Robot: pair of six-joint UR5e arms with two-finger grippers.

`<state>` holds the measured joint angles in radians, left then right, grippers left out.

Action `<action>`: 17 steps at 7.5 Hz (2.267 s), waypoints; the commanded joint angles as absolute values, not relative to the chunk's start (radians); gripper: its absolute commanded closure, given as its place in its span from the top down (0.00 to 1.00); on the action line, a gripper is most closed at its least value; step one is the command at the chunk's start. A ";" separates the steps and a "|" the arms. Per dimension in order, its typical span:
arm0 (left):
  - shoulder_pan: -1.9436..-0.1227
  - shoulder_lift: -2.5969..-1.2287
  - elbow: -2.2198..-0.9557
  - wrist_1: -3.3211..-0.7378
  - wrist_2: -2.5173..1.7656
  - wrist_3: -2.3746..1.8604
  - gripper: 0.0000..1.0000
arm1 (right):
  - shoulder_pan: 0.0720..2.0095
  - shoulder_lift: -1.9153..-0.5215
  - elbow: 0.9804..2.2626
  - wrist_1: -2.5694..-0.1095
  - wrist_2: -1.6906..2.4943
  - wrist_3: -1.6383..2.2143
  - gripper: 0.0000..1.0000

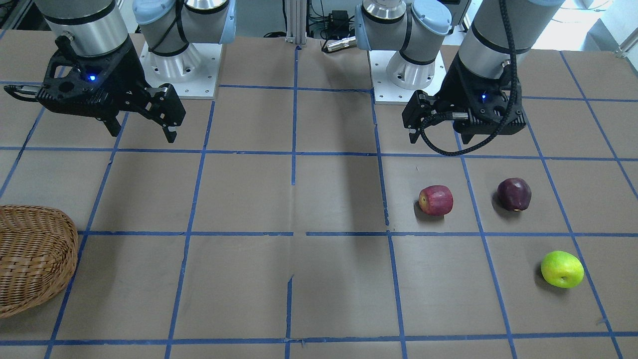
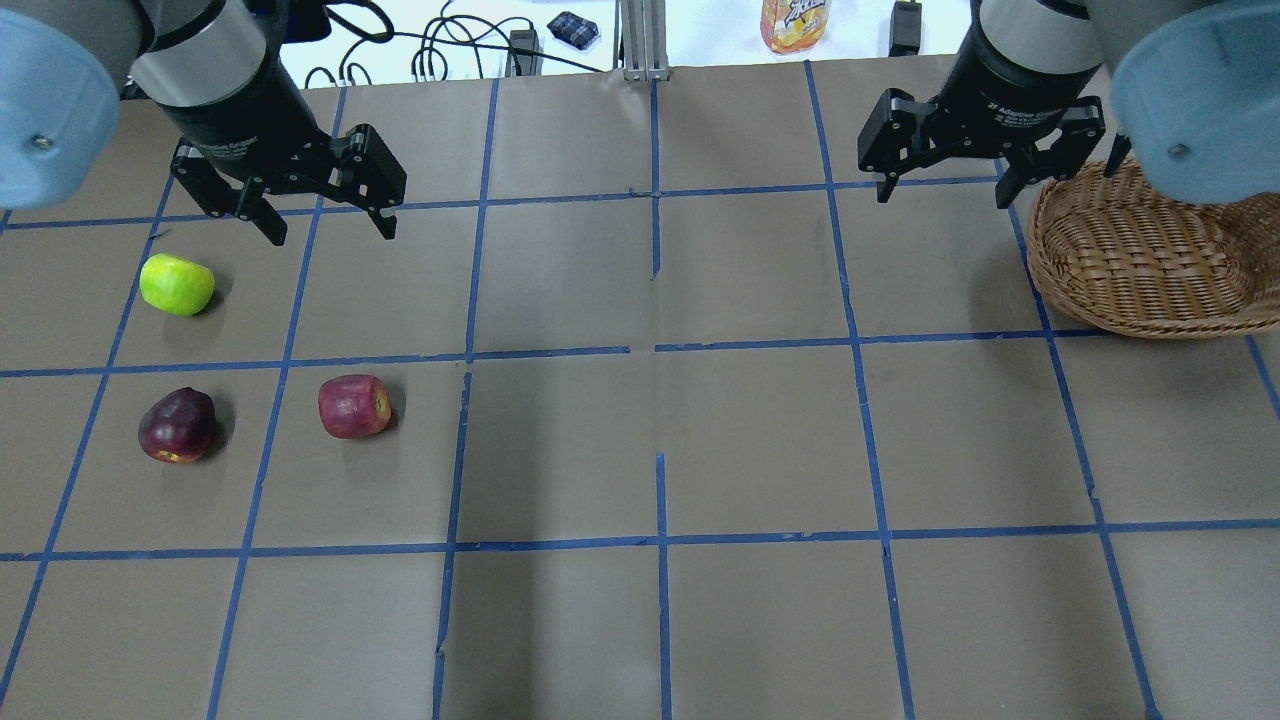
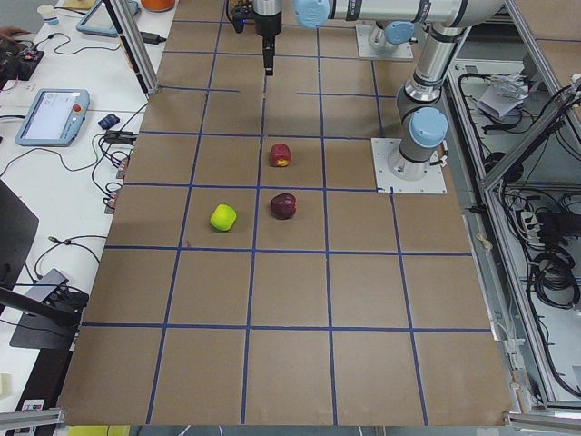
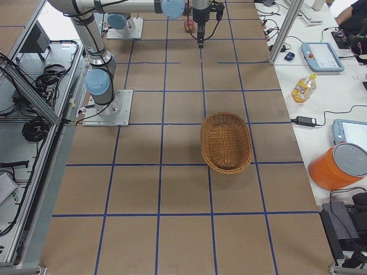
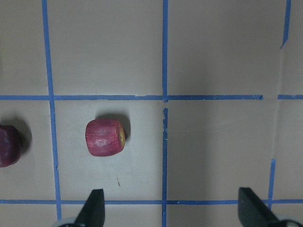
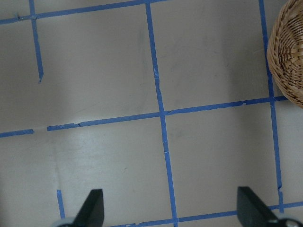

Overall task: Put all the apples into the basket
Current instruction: 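Lower the left gripper past the green apple toward the red apple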

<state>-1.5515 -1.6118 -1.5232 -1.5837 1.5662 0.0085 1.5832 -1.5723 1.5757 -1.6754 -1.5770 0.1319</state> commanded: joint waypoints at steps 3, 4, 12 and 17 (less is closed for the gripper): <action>-1.554 -1.611 -1.526 -1.585 1.568 0.008 1.00 | 1.585 -1.572 1.577 -1.675 -1.577 0.132 1.00; -1.552 -1.608 -1.529 -1.586 1.574 0.008 1.00 | 1.585 -1.572 1.577 -1.677 -1.577 0.132 1.00; -1.293 -1.709 -1.842 -1.345 1.563 0.207 1.00 | 1.585 -1.577 1.577 -1.677 -1.540 0.132 1.00; -1.299 -1.784 -1.986 -1.168 1.562 0.169 1.00 | 1.585 -1.575 1.577 -1.677 -1.540 0.132 1.00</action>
